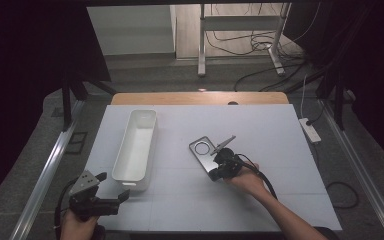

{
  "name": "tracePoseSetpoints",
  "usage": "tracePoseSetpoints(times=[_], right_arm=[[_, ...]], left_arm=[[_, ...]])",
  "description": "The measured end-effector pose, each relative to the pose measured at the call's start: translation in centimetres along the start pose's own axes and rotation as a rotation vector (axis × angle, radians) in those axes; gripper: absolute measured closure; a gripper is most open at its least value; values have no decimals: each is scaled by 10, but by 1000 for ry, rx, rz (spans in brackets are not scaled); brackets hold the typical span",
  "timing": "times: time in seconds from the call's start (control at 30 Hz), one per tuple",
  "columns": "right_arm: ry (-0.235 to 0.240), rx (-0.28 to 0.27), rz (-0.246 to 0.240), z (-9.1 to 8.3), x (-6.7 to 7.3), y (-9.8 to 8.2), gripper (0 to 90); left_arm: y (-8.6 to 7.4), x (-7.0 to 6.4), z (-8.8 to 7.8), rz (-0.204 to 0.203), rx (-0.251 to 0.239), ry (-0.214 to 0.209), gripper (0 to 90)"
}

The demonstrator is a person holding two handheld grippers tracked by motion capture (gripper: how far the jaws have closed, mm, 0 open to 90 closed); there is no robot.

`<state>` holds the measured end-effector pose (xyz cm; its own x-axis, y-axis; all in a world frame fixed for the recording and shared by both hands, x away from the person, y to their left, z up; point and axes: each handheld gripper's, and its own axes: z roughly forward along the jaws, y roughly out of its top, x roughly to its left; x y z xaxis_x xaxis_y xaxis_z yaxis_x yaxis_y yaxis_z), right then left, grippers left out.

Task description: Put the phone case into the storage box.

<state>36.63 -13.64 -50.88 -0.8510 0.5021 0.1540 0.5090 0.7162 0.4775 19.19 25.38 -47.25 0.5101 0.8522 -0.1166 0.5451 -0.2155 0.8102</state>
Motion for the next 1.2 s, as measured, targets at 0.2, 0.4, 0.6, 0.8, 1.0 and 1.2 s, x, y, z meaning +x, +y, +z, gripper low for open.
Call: tracePoseSetpoints(times=[0.2,0.4,0.6,0.8,1.0,1.2], right_arm=[[-11,-77,-4,-15,-2,1,823],[-62,-125,17,-28,-10,1,638],[-124,-142,45,-36,-18,2,422],[-169,-162,101,-41,-29,2,177],[-193,-159,188,-42,-42,2,41],[-205,-105,187,-31,-46,3,65]], left_arm=[[0,0,0,-1,0,-1,8],[0,1,0,-4,-1,-3,9],[0,1,0,-6,-2,-5,9],[0,1,0,-5,0,-7,9],[0,1,1,-8,1,-8,9],[0,1,1,-9,2,-8,9]])
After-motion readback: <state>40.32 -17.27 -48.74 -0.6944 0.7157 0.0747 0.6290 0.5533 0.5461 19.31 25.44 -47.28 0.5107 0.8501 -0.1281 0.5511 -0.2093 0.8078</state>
